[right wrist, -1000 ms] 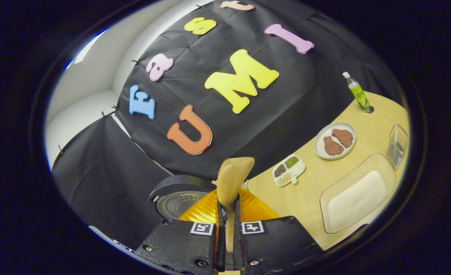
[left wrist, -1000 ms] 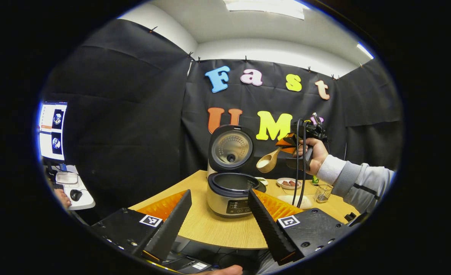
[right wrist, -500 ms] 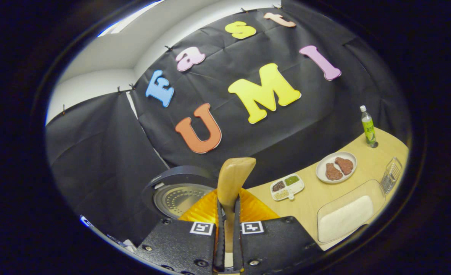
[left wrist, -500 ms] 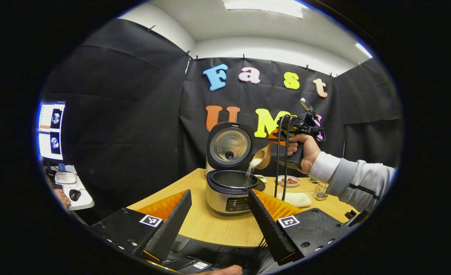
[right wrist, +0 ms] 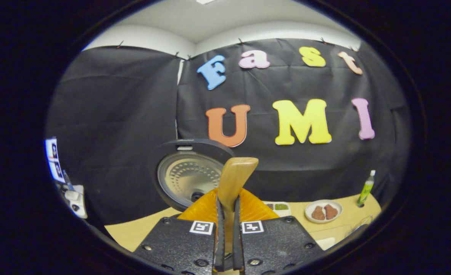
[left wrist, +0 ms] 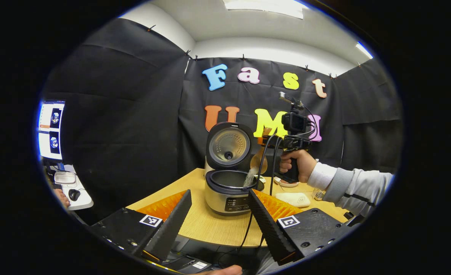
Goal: Close the left gripper, press the button to open the rice cooker; take a wooden spoon from the chopstick holder with the right hand, scoop a spoonful of rice and pour it into the rice cooker, then put the wooden spoon back into the chopstick holder.
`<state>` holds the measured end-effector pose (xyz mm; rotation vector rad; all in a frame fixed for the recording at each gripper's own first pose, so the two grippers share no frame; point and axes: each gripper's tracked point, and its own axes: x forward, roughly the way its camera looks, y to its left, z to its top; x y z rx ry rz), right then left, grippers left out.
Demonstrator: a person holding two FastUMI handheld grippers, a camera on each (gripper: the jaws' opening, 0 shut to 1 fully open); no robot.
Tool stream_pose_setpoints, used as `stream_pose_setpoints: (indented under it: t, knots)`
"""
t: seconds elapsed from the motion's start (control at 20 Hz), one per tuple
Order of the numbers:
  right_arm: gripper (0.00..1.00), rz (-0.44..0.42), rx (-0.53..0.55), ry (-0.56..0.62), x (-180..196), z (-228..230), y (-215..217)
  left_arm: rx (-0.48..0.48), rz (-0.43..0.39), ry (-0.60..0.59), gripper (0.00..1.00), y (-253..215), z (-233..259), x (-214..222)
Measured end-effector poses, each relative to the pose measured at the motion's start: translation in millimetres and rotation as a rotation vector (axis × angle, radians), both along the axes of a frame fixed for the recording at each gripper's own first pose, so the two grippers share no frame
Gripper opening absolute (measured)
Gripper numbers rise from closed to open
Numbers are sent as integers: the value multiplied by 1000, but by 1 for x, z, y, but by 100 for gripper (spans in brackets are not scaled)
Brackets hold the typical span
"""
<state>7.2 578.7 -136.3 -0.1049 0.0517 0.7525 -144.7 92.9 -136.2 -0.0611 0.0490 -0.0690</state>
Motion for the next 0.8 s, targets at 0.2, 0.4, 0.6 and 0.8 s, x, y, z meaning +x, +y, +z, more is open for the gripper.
stream_pose_setpoints:
  t: [0.2,0.4,0.6,0.8]
  knots:
    - [13,36,-86,-152,-14,1,0,6,-4,14,95,-3,-3,3]
    - [13,43,-97,-183,-16,-1,-10,-2,-8,23,95,-8,-5,8]
    - [13,9,-52,-158,0,11,-40,5,11,28,95,-11,-3,14]
    - [13,-54,-27,-143,31,24,-96,28,22,23,95,-21,-3,15]
